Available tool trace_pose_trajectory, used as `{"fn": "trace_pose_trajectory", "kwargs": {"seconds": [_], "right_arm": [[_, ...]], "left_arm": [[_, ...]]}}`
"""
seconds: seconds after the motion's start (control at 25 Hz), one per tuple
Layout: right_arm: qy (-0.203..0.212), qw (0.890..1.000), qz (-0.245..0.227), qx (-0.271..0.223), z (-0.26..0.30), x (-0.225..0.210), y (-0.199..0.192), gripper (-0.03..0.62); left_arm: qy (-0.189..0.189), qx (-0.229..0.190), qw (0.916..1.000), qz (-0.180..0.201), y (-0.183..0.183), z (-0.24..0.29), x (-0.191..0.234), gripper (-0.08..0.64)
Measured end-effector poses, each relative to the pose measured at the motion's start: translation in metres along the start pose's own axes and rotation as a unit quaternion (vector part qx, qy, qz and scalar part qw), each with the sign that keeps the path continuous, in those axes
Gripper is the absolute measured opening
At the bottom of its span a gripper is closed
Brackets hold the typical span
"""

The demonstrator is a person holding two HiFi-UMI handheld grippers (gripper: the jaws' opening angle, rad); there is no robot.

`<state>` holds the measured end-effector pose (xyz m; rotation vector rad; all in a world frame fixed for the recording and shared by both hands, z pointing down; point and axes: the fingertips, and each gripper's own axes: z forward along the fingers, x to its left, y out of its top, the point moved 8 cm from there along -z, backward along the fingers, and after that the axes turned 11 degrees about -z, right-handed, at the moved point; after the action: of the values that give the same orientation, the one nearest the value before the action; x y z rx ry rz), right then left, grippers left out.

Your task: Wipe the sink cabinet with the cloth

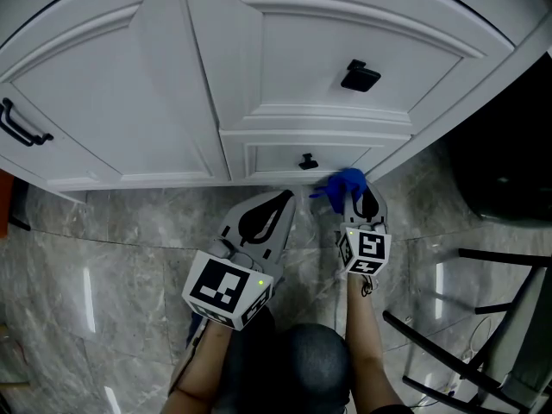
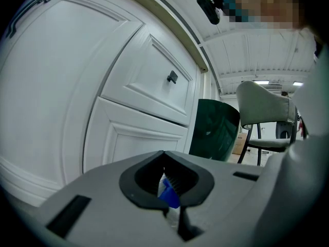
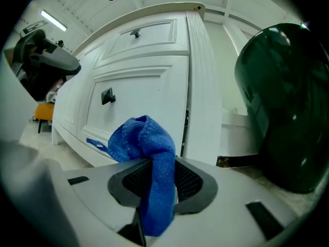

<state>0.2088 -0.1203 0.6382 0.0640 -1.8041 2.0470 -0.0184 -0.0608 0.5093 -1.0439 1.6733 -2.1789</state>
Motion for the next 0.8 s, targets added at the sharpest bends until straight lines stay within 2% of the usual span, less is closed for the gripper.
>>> {"fn": "trace_pose_trajectory", "kwargs": {"seconds": [0.32,0.6,0.68,0.8], "right_arm": [[-0.019,1.000,0.013,0.009,-0.001,-0.007,-0.003,0.115],[-0.017,0.999,0.025,0.014,-0.002,-0.006,-0.002,0.115],[-0.011,0.999,0.036,0.012,-0.006,-0.005,0.002,0.115],[0.010,0.999,0.043,0.003,-0.020,0.003,0.016,0.115]], "left_arm": [[-0.003,0.000,1.0000,0.002,0.001,-0.001,-0.002,0.005],[-0.005,-0.004,0.9999,0.009,0.003,0.000,-0.005,0.005],[-0.001,-0.014,0.9996,0.023,0.005,0.000,-0.007,0.005],[0.007,-0.031,0.9969,0.072,0.009,0.002,-0.010,0.005]]}}
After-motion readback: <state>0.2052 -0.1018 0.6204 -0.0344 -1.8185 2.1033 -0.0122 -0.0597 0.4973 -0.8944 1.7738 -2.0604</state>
